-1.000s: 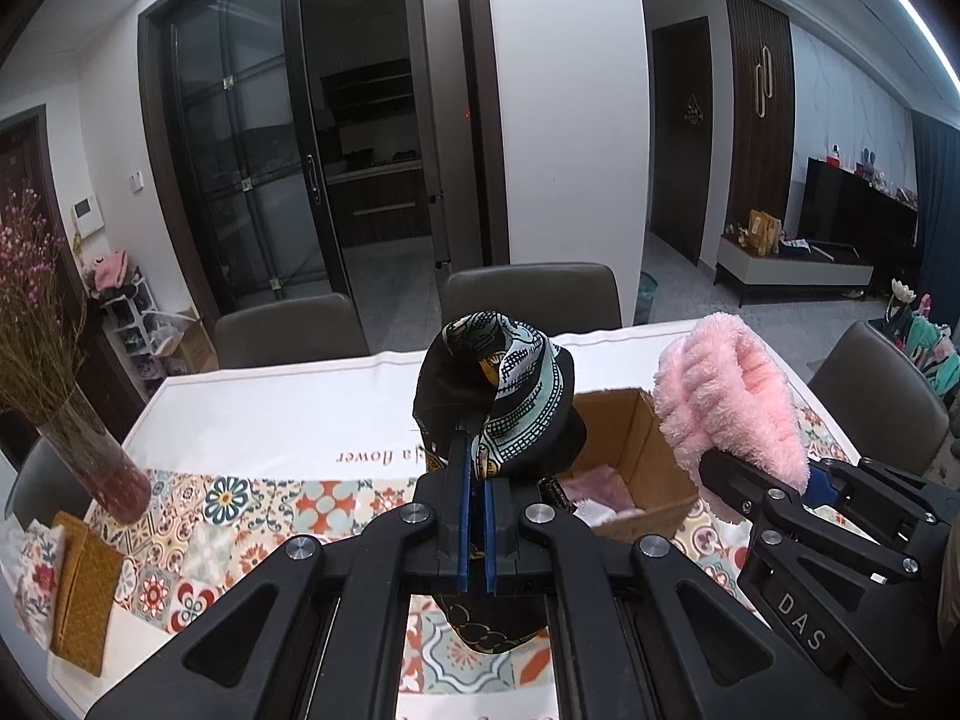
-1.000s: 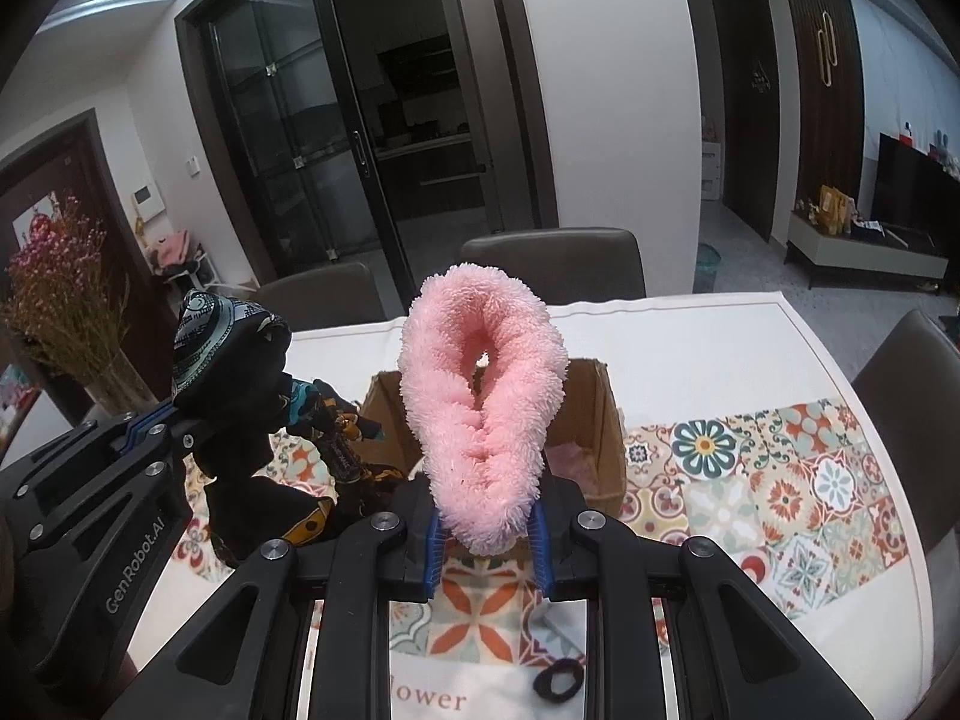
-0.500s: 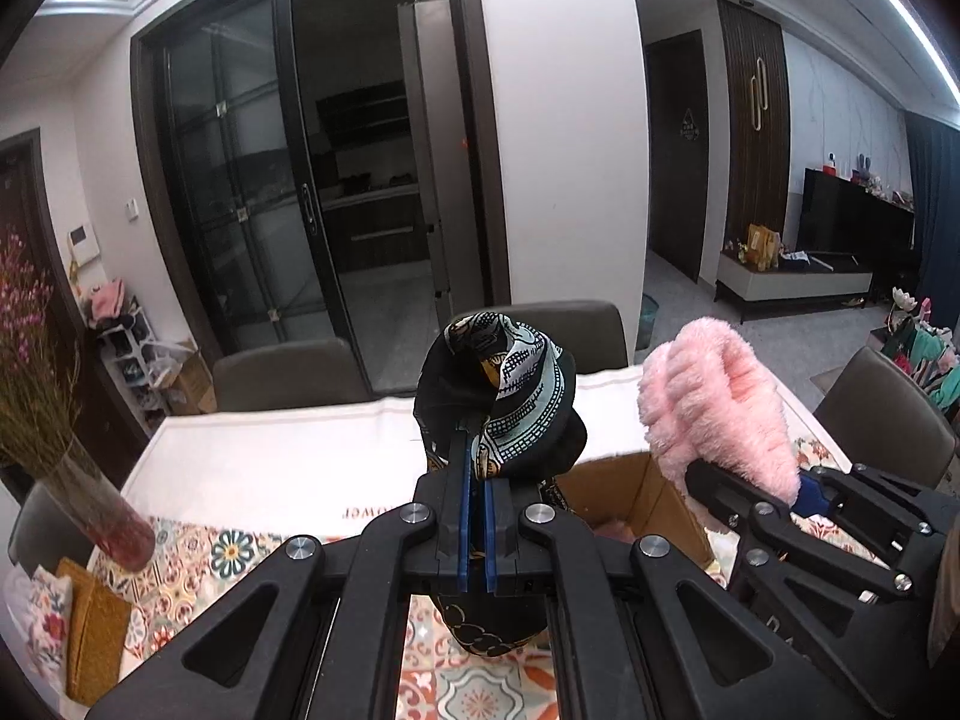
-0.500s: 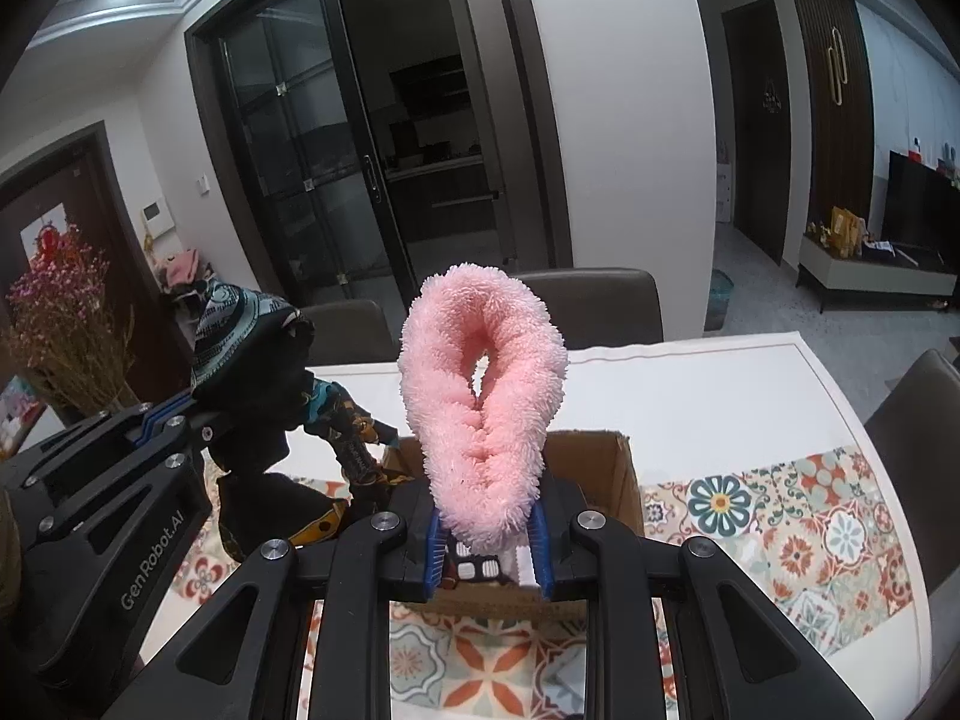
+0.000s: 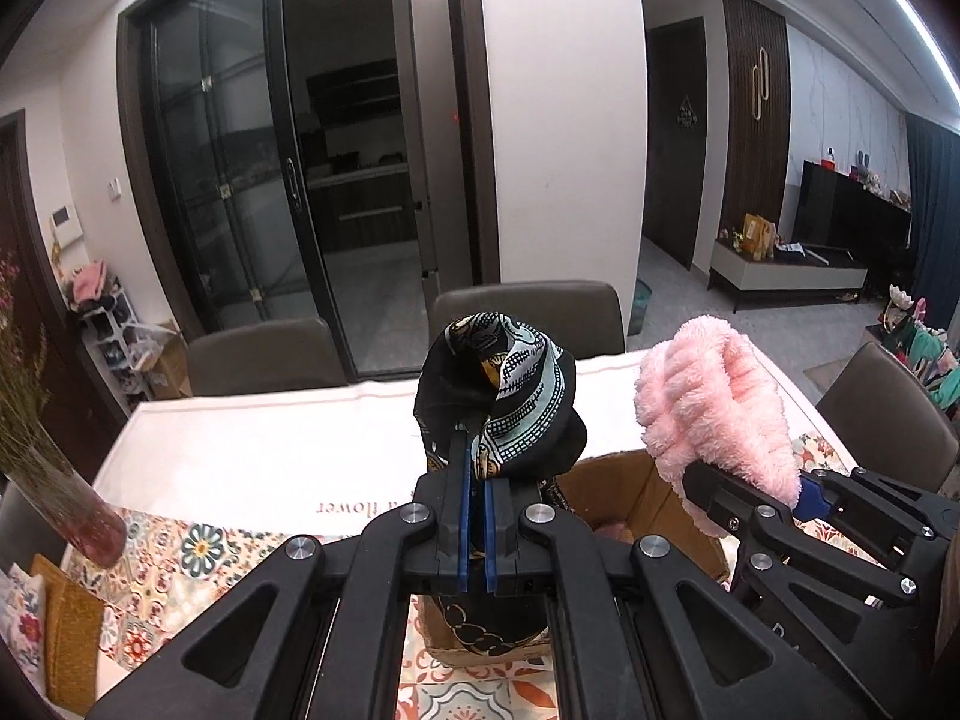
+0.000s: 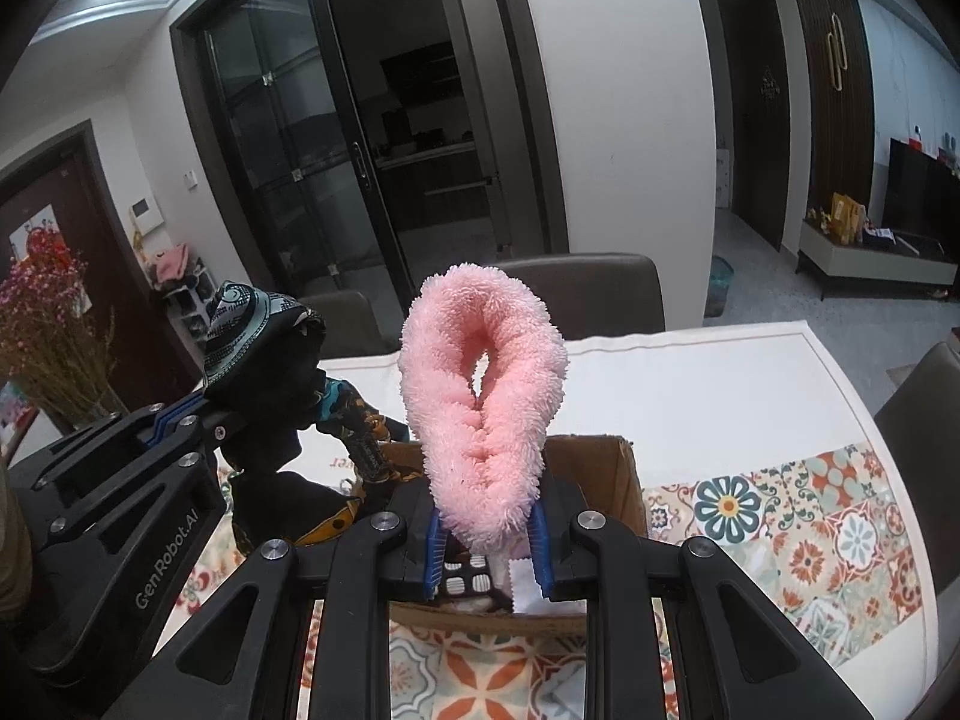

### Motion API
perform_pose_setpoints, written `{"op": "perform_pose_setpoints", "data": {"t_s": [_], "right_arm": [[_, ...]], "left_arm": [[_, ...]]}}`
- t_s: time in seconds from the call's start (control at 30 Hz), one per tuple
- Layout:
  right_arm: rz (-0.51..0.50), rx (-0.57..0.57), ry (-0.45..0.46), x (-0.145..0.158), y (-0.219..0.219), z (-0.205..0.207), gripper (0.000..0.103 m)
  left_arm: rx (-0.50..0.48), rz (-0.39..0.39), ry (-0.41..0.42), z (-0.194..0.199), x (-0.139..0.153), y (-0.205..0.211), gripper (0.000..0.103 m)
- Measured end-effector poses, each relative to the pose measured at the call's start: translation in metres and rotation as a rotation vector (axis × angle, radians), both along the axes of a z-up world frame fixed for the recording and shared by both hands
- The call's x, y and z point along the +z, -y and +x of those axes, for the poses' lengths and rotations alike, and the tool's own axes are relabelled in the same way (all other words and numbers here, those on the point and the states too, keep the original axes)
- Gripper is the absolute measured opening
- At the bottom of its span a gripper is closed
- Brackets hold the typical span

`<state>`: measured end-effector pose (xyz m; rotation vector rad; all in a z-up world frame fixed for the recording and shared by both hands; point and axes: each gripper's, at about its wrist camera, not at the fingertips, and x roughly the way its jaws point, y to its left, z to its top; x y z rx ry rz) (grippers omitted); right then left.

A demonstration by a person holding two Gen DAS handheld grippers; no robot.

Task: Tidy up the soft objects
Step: 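Lift the scarf and pink ring and carry both over the box, then open both tools to drop the scarf and pink ring into the box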

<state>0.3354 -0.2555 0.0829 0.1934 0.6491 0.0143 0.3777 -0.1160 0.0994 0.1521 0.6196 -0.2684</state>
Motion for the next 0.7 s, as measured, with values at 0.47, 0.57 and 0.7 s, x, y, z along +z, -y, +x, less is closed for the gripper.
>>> {"op": "perform_pose_setpoints", "data": {"t_s": [0.47,0.57,0.7], "right_arm": [[0.028,0.008,-0.112,-0.055,0.006,0.036,0.024],[0.034,0.005,-0.133,-0.066,0.007,0.041,0.024],[0.040,0.006,-0.161,-0.080,0.008,0.046,0.024]], "left_arm": [[-0.011,0.016,-0.131,0.033,-0.066,0.016,0.006],[-0.012,0.020,-0.151,0.037,-0.077,0.019,0.006],[-0.011,0.027,-0.172,0.041,-0.089,0.021,0.006]]}}
